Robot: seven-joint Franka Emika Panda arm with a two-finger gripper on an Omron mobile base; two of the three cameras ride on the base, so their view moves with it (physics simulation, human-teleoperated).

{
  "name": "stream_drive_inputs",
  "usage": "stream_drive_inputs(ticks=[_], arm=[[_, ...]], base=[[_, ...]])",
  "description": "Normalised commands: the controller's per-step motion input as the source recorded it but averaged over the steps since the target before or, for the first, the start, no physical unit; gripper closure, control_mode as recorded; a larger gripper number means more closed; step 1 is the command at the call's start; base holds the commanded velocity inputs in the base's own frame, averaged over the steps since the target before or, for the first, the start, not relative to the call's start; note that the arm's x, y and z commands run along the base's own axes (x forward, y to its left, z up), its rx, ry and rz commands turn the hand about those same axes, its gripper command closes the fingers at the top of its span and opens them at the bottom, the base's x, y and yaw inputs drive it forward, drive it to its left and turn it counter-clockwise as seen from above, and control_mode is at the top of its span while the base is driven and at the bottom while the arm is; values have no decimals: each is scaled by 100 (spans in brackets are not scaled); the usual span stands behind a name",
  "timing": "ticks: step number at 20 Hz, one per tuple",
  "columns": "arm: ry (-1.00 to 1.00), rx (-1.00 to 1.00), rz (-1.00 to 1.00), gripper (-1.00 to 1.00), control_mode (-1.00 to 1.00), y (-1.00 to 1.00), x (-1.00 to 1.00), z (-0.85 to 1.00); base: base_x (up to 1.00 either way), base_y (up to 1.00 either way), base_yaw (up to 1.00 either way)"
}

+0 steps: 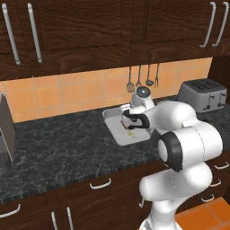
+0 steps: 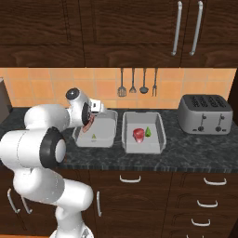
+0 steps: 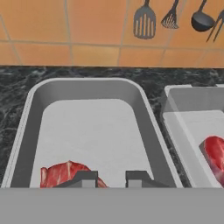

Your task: Place one lemon wedge and one steak in each tupperware on the nearby counter, to pack two identical lunches.

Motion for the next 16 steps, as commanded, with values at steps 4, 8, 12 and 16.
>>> stream_drive_inputs(ticks=[4,8,12,16], arm=[[0,0,0,100,-100,5,62,-21],[0,0,0,100,-100,0,11,-77],[-1,0,0,100,-100,0,0,-78],[-4,0,0,100,-100,0,0,-25]], base=[[0,0,0],[0,0,0],[0,0,0],[0,0,0]])
